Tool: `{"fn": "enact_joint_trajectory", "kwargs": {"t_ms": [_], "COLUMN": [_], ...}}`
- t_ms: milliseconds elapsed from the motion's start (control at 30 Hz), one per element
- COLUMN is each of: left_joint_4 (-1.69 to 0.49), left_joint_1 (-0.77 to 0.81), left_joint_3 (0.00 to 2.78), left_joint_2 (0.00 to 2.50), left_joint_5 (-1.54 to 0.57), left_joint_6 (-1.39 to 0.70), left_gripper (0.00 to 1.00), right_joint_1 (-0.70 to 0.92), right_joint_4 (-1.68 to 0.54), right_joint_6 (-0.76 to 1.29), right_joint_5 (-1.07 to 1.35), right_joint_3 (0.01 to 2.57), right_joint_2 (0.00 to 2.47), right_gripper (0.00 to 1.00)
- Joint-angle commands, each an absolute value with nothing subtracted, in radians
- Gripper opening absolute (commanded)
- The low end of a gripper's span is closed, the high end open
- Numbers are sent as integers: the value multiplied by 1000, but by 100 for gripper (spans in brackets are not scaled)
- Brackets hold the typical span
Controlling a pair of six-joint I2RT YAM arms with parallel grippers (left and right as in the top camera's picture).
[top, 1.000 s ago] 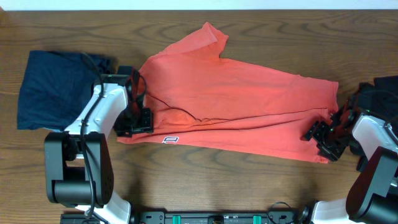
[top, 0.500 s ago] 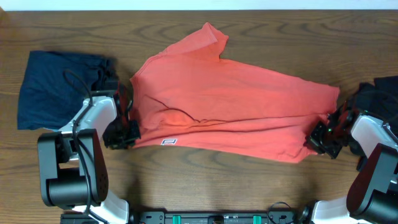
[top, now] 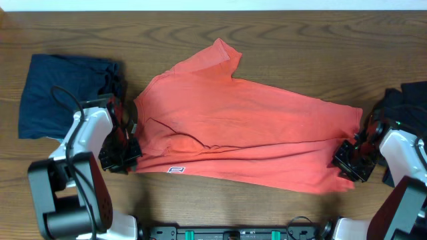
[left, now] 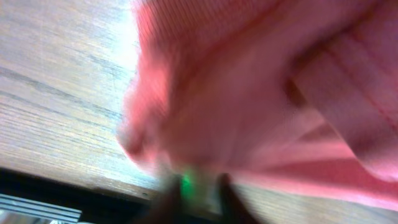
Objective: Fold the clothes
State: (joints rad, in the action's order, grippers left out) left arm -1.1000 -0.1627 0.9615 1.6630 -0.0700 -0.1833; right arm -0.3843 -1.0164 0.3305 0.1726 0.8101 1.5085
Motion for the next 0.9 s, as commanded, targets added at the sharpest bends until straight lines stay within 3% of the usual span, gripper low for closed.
{"fn": "enact_joint_trajectory", "kwargs": {"t_ms": [0,267,433,633,867], "left_joint_4": [-1118,-1171,-1093,-962,-929], "left_joint_1": [-168,-158,-82,3,12], "left_joint_3": [965,1042,1028,964,944], "left_joint_2": [1620,1539,1534,1544,1577], "left_joint_5": [-116,-281,-295,-250,-234], "left_joint_6": [-193,-149,-104,-118,-117], "left_gripper": [52,51,22,11,6], "right_joint_1": [-386,-386,-386,-386,-386], "right_joint_4": [-1014,-1006,-966,-935,-910], "right_joint_6": [328,306,307,315,323], "right_joint_5": [130,150,190,214,214], "right_joint_3": [810,900,935,935,935], "right_joint_2": [1481,1481,1481,1481,1481], "right_gripper": [62,63,63,63,64]}}
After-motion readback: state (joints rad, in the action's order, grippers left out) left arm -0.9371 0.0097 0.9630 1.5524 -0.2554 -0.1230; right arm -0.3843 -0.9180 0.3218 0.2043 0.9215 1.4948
